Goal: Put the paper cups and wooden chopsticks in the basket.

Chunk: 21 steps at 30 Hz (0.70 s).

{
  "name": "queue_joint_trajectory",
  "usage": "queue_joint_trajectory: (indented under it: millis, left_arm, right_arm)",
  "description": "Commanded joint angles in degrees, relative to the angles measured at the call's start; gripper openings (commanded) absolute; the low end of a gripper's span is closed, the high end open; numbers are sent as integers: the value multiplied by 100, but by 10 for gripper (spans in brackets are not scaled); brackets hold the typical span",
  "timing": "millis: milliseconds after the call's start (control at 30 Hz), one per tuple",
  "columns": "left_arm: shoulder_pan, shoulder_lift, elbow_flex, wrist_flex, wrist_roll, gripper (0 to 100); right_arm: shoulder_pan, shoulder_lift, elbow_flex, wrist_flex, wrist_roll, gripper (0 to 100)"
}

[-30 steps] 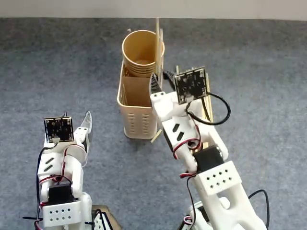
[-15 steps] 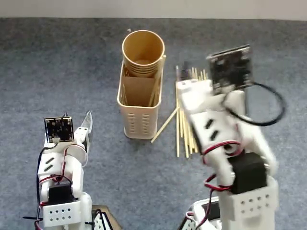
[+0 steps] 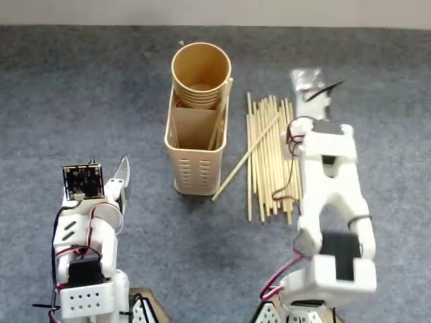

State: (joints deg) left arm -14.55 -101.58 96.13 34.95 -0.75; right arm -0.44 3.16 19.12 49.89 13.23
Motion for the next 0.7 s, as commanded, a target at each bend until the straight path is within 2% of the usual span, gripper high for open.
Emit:
queue_joint_trajectory:
  millis: [0, 400, 667]
  left_arm:
    - [84, -40, 110, 18, 26, 245]
    - [84, -40, 110, 18, 26, 245]
    - [84, -40, 110, 18, 26, 245]
  right_arm:
    - [57, 435, -418, -136, 176, 191]
    - [154, 1587, -919, -136, 176, 191]
    - [330, 1763, -1033, -136, 167, 191]
